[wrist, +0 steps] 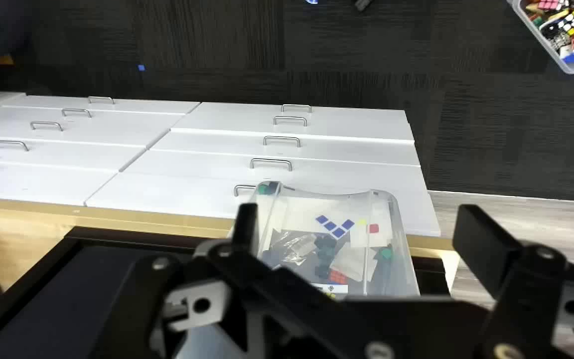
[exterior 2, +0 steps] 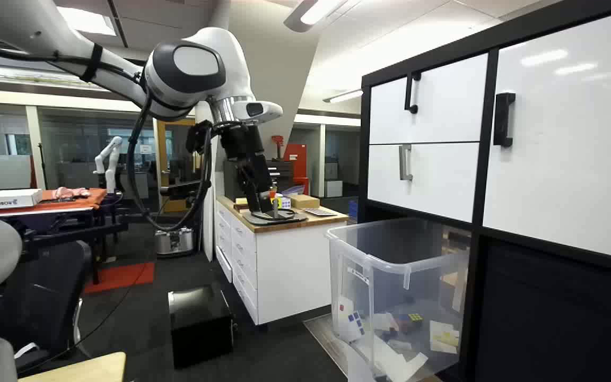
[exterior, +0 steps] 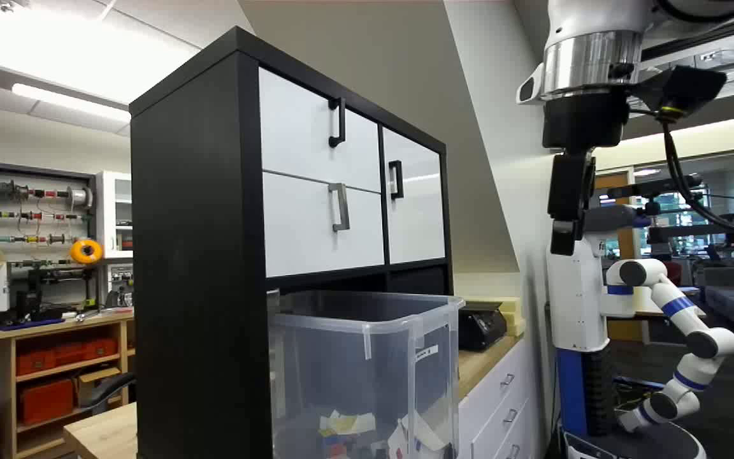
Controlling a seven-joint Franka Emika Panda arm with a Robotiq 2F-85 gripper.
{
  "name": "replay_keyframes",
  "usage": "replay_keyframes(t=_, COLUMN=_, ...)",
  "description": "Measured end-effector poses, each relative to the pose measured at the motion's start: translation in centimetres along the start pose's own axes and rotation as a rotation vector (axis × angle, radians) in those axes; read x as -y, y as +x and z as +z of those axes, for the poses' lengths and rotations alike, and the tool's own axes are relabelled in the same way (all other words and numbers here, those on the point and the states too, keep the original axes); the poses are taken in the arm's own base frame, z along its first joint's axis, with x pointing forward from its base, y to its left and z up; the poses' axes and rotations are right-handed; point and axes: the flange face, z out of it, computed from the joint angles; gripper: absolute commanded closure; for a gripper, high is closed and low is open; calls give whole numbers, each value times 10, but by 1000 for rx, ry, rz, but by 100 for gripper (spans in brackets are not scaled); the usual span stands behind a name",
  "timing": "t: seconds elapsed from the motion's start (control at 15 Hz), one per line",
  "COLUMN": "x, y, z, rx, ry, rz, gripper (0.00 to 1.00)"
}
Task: Push the clear storage bin backwards
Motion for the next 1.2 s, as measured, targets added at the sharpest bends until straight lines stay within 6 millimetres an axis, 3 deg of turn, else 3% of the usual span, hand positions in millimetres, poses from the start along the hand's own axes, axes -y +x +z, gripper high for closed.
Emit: replay_keyframes(t=1.2, x=0, y=0, z=3, rx=-14, ry=6, rz=-3, gripper=0)
